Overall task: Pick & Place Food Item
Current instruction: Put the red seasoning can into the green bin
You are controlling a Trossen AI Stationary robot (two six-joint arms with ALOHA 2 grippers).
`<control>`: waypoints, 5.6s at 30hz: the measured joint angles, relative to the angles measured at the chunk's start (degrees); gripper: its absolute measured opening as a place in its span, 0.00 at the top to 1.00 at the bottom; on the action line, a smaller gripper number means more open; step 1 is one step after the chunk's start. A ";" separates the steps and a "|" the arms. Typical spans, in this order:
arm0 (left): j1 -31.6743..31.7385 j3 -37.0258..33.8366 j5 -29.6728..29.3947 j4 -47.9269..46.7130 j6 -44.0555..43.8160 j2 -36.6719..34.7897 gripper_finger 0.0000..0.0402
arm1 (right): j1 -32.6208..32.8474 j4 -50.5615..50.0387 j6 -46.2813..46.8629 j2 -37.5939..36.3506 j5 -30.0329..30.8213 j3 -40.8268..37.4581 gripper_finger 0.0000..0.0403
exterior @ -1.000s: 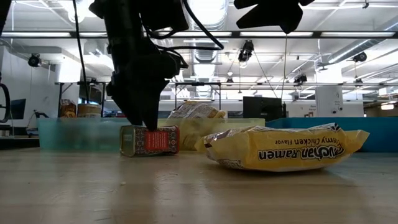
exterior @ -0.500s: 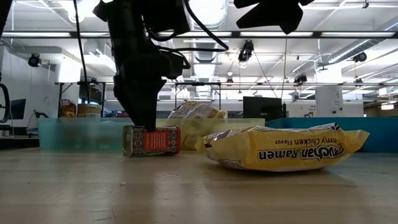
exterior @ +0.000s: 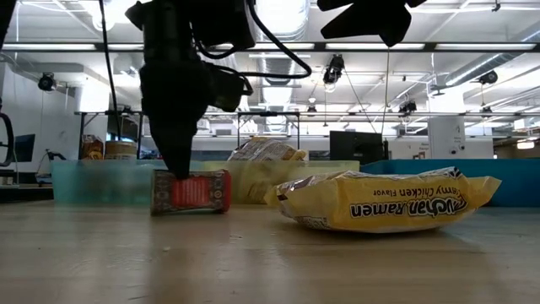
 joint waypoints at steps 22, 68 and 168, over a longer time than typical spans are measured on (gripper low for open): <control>-1.72 0.31 -2.08 -1.44 -15.96 -0.02 0.24 | 0.00 -0.02 0.00 0.00 0.07 0.00 0.43; -1.32 1.57 -14.51 -16.44 -27.60 0.26 0.25 | -0.01 -0.04 0.00 0.02 0.13 0.00 0.43; -5.25 1.56 14.06 1.73 -18.77 -21.89 0.26 | -0.24 7.58 -1.15 0.04 0.08 -0.04 0.43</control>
